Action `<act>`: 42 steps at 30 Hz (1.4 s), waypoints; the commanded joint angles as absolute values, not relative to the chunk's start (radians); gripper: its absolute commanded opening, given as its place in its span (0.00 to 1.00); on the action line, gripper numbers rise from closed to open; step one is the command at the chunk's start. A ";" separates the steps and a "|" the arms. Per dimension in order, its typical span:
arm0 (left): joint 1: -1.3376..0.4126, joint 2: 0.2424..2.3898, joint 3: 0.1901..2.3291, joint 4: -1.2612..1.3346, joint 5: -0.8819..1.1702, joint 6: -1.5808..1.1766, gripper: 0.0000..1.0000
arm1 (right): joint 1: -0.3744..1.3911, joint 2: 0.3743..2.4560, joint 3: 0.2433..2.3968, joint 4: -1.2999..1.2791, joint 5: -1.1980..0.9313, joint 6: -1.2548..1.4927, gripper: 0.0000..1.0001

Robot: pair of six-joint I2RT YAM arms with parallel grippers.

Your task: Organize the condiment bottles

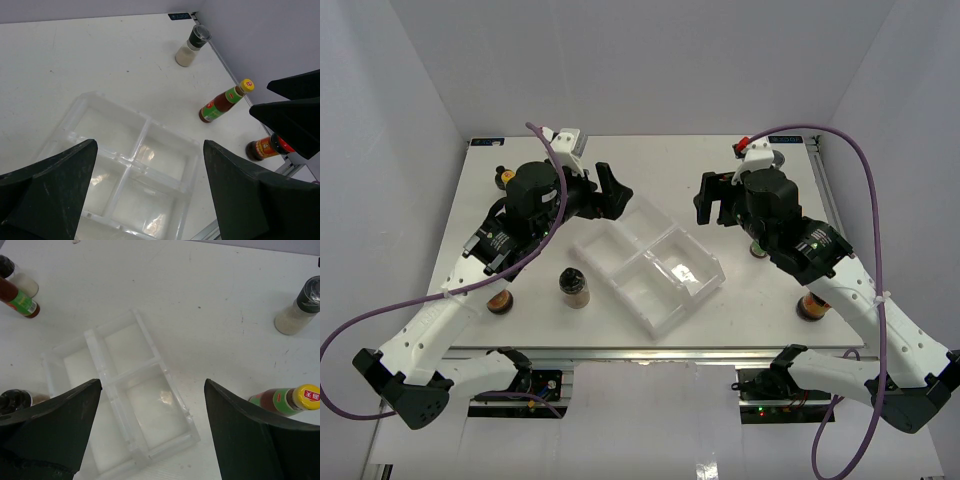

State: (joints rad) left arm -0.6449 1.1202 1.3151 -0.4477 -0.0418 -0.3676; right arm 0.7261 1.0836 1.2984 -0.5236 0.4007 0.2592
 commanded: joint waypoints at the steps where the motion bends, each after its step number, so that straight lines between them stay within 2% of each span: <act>1: -0.643 1.098 1.300 -0.456 -0.055 -0.366 0.98 | 0.726 1.072 1.321 -0.512 0.434 0.279 0.90; 10: -0.643 1.107 1.293 -0.475 -0.071 -0.350 0.98 | 0.726 1.068 1.307 -0.557 0.532 0.297 0.90; 18: -0.643 1.129 1.238 -0.460 -0.046 -0.362 0.98 | 0.713 1.054 1.278 -0.593 0.741 0.266 0.91; 20: -0.643 1.134 1.227 -0.454 -0.044 -0.365 0.98 | 0.678 1.074 1.260 -0.585 0.763 0.247 0.94; 25: -0.643 1.139 1.224 -0.455 -0.039 -0.364 0.98 | 0.475 1.134 1.221 -0.599 0.657 0.297 0.98; 31: -0.644 1.138 1.208 -0.447 -0.049 -0.357 0.98 | 0.399 1.152 1.116 -0.500 0.641 0.319 1.00; 42: -0.643 1.152 1.190 -0.448 -0.057 -0.339 0.98 | 0.313 1.203 1.043 -0.401 0.666 0.366 0.88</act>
